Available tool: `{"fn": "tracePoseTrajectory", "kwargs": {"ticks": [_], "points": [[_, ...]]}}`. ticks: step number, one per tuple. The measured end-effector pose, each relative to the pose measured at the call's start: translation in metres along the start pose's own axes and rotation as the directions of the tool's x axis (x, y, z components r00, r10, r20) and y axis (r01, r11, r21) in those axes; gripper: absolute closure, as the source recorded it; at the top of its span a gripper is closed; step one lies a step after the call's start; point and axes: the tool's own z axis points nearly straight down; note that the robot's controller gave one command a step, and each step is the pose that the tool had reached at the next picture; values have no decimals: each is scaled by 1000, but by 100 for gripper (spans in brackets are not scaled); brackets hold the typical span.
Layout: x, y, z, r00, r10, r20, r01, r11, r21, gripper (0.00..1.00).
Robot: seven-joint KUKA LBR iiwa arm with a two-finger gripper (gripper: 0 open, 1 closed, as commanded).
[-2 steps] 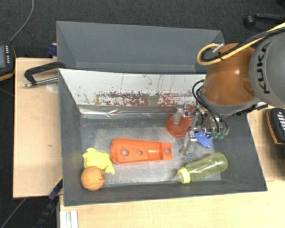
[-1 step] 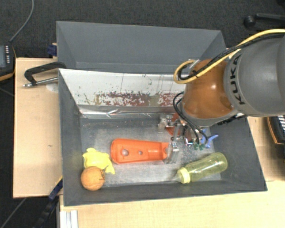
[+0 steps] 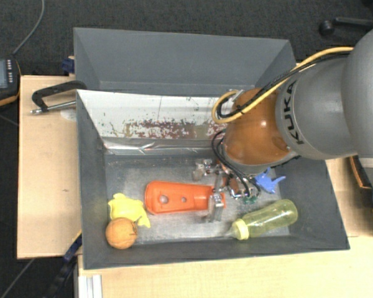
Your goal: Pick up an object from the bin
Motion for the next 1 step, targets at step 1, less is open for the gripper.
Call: {"fn": "tracePoseTrajectory", "kwargs": {"ticks": [1], "points": [[6, -14, 2, 992, -126, 9, 126, 992, 6, 100]]}}
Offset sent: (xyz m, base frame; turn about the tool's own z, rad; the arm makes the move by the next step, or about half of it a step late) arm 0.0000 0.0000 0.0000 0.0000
